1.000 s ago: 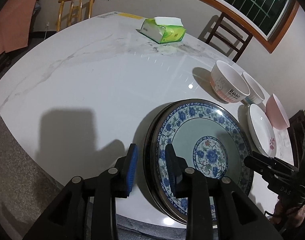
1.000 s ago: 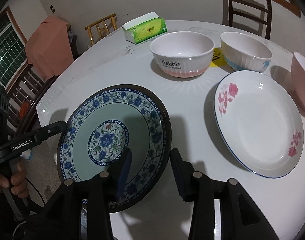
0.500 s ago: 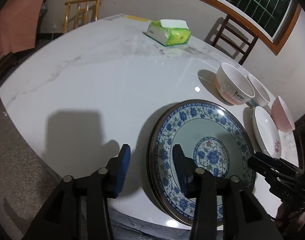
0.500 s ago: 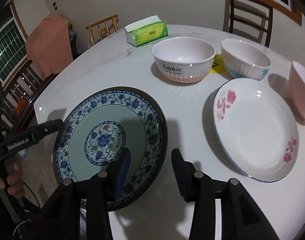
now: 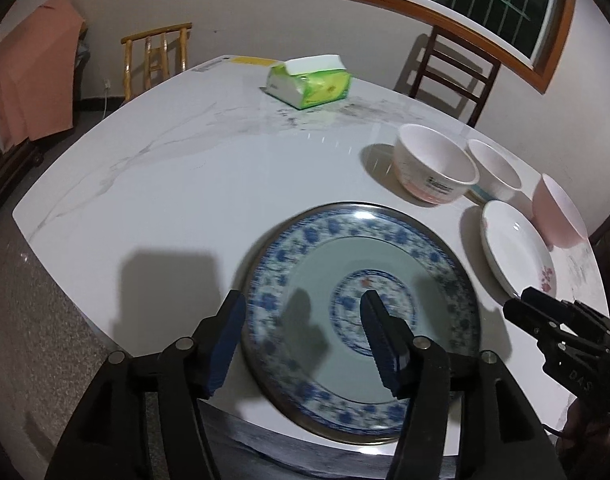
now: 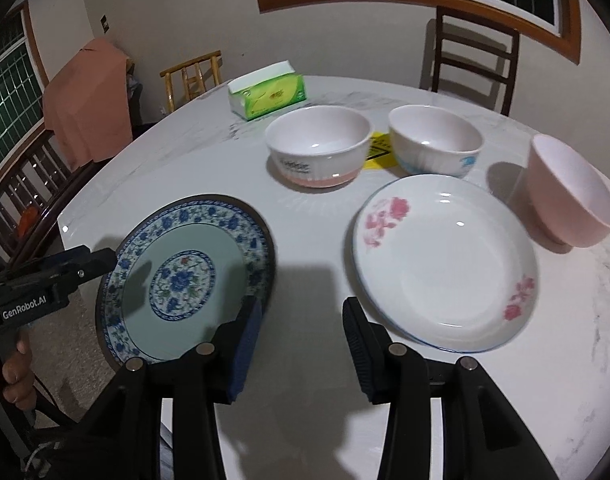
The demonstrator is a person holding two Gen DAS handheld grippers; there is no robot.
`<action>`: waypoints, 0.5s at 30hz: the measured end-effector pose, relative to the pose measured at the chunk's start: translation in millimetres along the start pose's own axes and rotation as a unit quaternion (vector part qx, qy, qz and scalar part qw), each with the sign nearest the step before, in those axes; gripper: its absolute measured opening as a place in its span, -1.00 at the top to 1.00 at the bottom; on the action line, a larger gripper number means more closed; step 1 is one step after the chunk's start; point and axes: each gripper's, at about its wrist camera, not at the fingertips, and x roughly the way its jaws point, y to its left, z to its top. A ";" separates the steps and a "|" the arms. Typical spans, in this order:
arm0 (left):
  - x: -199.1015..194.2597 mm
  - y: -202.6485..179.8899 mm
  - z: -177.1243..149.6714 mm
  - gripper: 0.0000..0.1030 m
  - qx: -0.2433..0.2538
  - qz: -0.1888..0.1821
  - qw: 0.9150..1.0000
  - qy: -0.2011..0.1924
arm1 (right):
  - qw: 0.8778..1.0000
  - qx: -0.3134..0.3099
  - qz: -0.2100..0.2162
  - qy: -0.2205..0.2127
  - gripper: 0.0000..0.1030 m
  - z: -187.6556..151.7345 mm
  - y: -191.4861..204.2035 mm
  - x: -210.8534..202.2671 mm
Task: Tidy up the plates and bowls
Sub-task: 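Open both tools and pull back from the stacked plates, then grasp the rim of the white plate with pink roses with both tools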
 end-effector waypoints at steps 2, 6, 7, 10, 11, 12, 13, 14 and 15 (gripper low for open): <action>-1.4 -9.9 -1.3 -0.11 0.006 -0.003 1.000 0.002 | 1.000 0.003 -0.005 -0.002 0.16 -2.7 -9.9 -6.2; -4.2 -37.6 -3.3 -0.14 0.021 -0.002 1.000 0.004 | 1.000 0.012 -0.004 -0.010 0.16 -8.8 -31.0 -19.0; -4.5 -43.1 -3.6 -0.14 0.024 -0.003 1.000 0.004 | 1.000 0.016 -0.002 -0.012 0.16 -10.9 -39.1 -23.3; -5.4 -65.5 -3.1 -0.16 0.034 -0.004 0.999 0.005 | 0.999 0.025 0.002 -0.020 0.16 -15.2 -59.7 -33.4; -5.7 -69.7 -3.1 -0.16 0.036 -0.003 0.999 0.004 | 0.999 0.028 0.002 -0.022 0.16 -16.9 -67.0 -36.5; -6.3 -77.0 -2.9 -0.16 0.039 -0.002 0.999 0.002 | 0.999 0.031 0.002 -0.023 0.16 -18.0 -72.6 -38.4; -6.2 -85.6 -2.0 -0.16 0.043 -0.003 0.999 -0.001 | 0.999 0.035 0.004 -0.026 0.16 -19.9 -82.3 -41.8; -6.0 -92.2 -1.3 -0.17 0.046 -0.004 0.999 -0.002 | 0.999 0.037 0.003 -0.027 0.16 -20.9 -89.1 -43.6; -5.6 -99.1 -0.5 -0.17 0.048 -0.005 0.999 -0.005 | 0.999 0.039 0.003 -0.028 0.16 -21.7 -95.2 -44.6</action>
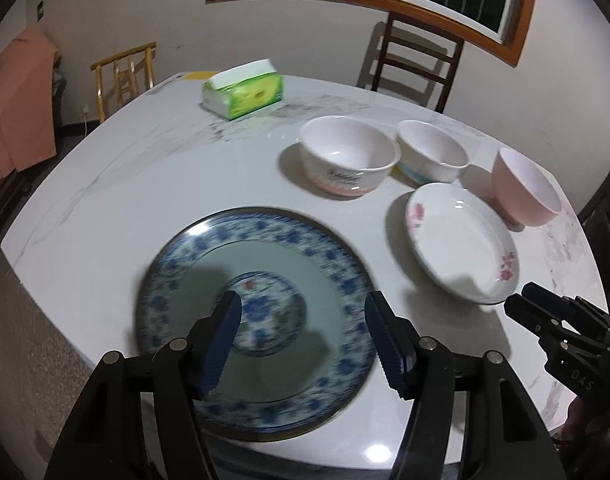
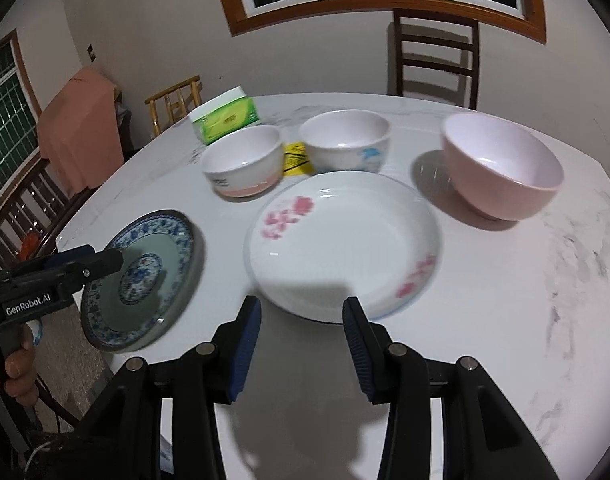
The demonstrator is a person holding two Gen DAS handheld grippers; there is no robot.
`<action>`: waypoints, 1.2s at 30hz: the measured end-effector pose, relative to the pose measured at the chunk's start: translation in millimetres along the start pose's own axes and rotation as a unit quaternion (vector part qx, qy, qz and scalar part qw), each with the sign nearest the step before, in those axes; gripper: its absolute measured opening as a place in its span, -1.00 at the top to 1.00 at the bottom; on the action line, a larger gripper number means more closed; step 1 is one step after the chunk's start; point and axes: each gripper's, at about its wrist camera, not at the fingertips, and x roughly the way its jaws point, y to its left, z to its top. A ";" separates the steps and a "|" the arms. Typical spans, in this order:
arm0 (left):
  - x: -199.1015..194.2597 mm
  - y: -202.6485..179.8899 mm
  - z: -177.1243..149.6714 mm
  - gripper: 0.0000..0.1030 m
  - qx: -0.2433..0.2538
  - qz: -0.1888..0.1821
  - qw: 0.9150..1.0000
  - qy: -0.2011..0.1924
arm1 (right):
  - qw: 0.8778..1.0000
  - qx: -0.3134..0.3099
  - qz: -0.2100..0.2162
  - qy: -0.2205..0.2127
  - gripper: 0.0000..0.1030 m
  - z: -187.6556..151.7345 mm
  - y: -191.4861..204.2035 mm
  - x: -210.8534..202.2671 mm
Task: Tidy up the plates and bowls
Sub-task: 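Grasp the rim of the white plate with pink roses with both tools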
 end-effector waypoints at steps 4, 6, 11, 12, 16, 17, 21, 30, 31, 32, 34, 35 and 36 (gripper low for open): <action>4.5 -25.5 3.7 -0.21 0.010 -0.007 1.000 -0.004 | 1.000 0.019 0.006 -0.004 0.16 0.5 -30.0 -2.9; 6.9 -34.0 4.6 -0.21 0.015 -0.006 1.000 -0.005 | 1.000 0.026 0.010 -0.003 0.16 2.5 -39.9 0.3; 14.5 -45.2 8.0 -0.23 0.023 0.002 1.000 -0.005 | 0.999 0.035 0.010 -0.002 0.16 10.9 -58.3 12.3; 15.9 -45.7 8.9 -0.24 0.023 0.000 1.000 -0.004 | 0.999 0.036 0.008 -0.002 0.16 12.2 -59.9 14.1; 26.4 -47.2 14.9 -0.25 0.017 -0.014 1.000 0.004 | 0.999 0.047 0.002 -0.008 0.16 13.0 -67.8 19.6; 29.9 -48.1 16.3 -0.25 0.018 -0.016 1.000 0.007 | 0.999 0.053 0.002 -0.007 0.16 12.7 -71.7 20.7; 45.5 -55.9 25.2 -0.25 0.021 -0.042 0.999 0.016 | 0.998 0.064 -0.006 -0.008 0.16 13.3 -82.2 26.4; 89.8 -77.8 43.5 -0.12 0.036 -0.080 0.995 0.042 | 0.997 0.081 -0.007 0.011 0.36 20.8 -98.1 52.1; 94.6 -78.6 45.4 -0.10 0.036 -0.083 0.995 0.047 | 0.996 0.083 -0.006 0.011 0.37 22.0 -99.1 54.9; 97.4 -78.7 46.6 -0.10 0.035 -0.086 0.994 0.049 | 0.996 0.084 -0.007 0.014 0.38 23.5 -99.4 58.4; 104.6 -78.8 48.8 -0.06 0.034 -0.090 0.994 0.055 | 0.996 0.086 -0.004 0.017 0.45 26.2 -99.8 63.7; 108.1 -78.8 49.9 -0.01 0.033 -0.092 0.994 0.058 | 0.996 0.087 -0.002 0.017 0.46 26.9 -100.4 65.4; 110.5 -78.9 50.6 0.01 0.033 -0.094 0.993 0.060 | 0.996 0.087 0.000 0.019 0.50 27.7 -100.3 67.8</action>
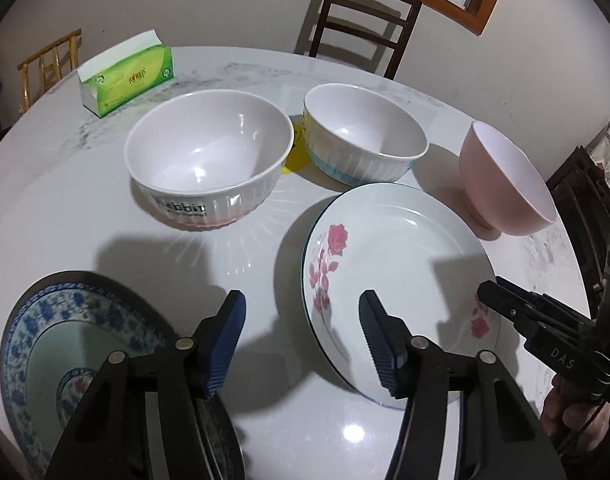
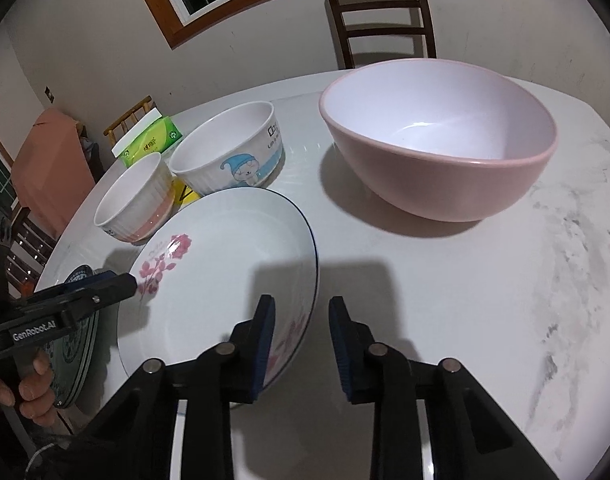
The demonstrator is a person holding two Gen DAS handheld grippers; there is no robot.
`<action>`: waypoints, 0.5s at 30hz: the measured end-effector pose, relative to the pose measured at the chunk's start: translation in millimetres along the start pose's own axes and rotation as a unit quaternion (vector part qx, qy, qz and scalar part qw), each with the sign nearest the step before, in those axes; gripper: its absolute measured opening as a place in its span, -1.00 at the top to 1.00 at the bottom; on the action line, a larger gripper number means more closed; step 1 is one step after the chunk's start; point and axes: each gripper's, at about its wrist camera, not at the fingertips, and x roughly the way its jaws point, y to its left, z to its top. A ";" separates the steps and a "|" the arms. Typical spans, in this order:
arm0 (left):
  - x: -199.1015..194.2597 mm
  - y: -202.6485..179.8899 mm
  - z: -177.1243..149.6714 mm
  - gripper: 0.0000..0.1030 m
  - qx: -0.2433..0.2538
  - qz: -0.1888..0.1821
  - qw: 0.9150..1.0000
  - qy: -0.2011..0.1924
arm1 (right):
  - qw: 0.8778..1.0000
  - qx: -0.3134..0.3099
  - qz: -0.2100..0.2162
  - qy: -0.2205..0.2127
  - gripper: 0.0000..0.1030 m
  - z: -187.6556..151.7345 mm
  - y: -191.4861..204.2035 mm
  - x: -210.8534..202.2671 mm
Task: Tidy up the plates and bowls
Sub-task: 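Grasp the rim of the white plate with pink roses with both tools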
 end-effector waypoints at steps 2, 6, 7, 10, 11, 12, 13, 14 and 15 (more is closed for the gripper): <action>5.4 1.2 1.4 0.04 -0.001 -0.003 1.000 0.007 | 1.000 0.000 0.000 0.002 0.61 1.4 0.5 4.6; 15.1 3.4 3.0 0.17 -0.002 -0.008 1.000 0.021 | 1.000 0.004 0.002 0.006 0.68 1.7 -2.2 9.8; 17.6 4.2 3.7 0.22 -0.005 -0.010 1.000 0.025 | 1.000 0.004 0.005 0.007 0.69 1.9 -2.4 11.0; 22.2 4.6 5.6 0.31 -0.011 -0.018 0.999 0.031 | 1.000 0.005 0.003 0.007 0.73 1.8 -2.2 12.5; 24.4 3.7 5.9 0.38 -0.009 -0.021 0.999 0.035 | 1.000 0.006 0.005 0.007 0.74 2.0 -3.2 12.6; 25.9 3.2 6.7 0.41 -0.007 -0.021 0.999 0.038 | 1.000 0.007 0.006 0.007 0.74 1.9 -3.8 12.4; 27.1 1.1 6.9 0.44 -0.002 -0.020 0.999 0.039 | 1.000 0.006 0.006 0.006 0.74 2.0 -3.9 12.6; 27.3 -0.1 6.4 0.45 0.000 -0.022 0.999 0.040 | 1.000 0.006 0.007 0.006 0.74 2.0 -3.8 12.7; 27.5 -1.2 7.0 0.47 0.001 -0.024 0.999 0.039 | 1.000 0.007 0.007 0.007 0.74 2.3 -3.3 12.8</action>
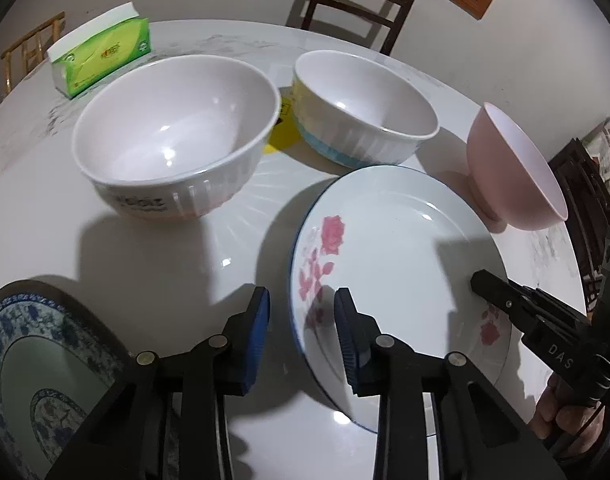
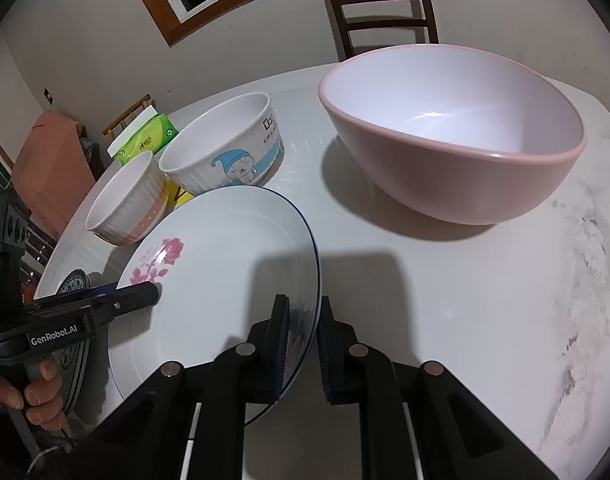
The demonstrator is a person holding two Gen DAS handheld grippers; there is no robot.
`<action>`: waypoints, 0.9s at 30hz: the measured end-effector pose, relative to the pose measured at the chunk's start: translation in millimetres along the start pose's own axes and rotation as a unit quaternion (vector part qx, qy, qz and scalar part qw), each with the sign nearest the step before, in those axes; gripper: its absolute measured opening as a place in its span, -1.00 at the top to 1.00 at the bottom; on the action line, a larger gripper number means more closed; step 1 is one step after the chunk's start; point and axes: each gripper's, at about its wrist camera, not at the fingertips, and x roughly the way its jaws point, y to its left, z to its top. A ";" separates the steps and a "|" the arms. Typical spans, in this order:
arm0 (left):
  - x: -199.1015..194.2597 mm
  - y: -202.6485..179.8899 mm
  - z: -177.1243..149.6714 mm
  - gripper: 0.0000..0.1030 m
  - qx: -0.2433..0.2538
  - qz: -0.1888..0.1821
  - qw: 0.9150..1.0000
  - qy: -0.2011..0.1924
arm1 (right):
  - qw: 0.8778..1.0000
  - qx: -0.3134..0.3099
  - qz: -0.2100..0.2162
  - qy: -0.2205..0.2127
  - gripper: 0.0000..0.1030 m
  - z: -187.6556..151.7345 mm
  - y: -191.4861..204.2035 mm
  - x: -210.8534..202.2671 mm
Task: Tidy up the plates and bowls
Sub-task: 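Grasp the rim of the white plate with pink roses with both tools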
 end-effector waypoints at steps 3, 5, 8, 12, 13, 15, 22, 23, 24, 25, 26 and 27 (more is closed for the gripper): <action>3.1 -6.1 0.7 0.58 0.010 -0.007 1.000 0.007 | 1.000 -0.002 -0.003 0.001 0.73 0.0 0.2 -0.3; 3.4 -9.6 0.9 0.57 0.019 0.002 1.000 0.006 | 1.000 0.003 0.000 0.005 0.73 -0.3 -1.1 -1.1; 3.3 -9.0 -0.1 0.59 0.014 -0.007 1.000 0.014 | 1.000 0.013 0.008 0.017 0.73 -3.6 -3.2 -3.7; -0.6 -11.8 -8.0 0.59 0.019 -0.009 1.000 0.023 | 0.999 0.025 0.017 0.030 0.73 -13.9 -5.3 -10.9; -2.0 -13.0 -11.3 0.59 0.021 -0.011 0.999 0.025 | 0.999 0.023 0.015 0.032 0.73 -17.8 -4.1 -13.5; -4.9 -14.5 -17.9 0.59 0.020 -0.015 0.999 0.029 | 0.999 0.027 0.015 0.031 0.73 -25.5 -3.9 -18.7; -16.0 -22.9 -46.1 0.58 0.035 -0.006 0.999 0.020 | 0.999 0.032 -0.003 0.024 0.72 -50.4 3.0 -35.2; -17.5 -23.8 -50.0 0.58 0.038 -0.006 0.999 0.019 | 0.999 0.034 -0.005 0.023 0.72 -53.2 3.4 -37.1; -18.3 -24.5 -52.5 0.60 0.038 -0.007 0.999 0.019 | 0.999 0.037 -0.006 0.023 0.72 -55.7 3.5 -38.8; -20.0 -24.1 -56.1 0.62 0.036 -0.009 0.999 0.018 | 0.999 0.040 -0.007 0.022 0.72 -58.7 4.2 -40.8; -20.6 -22.5 -58.2 0.64 0.034 -0.011 0.999 0.019 | 0.999 0.042 -0.009 0.022 0.72 -60.7 4.5 -42.1; -21.9 -21.4 -60.5 0.65 0.031 -0.012 0.999 0.019 | 0.999 0.044 -0.010 0.022 0.72 -62.6 5.3 -43.3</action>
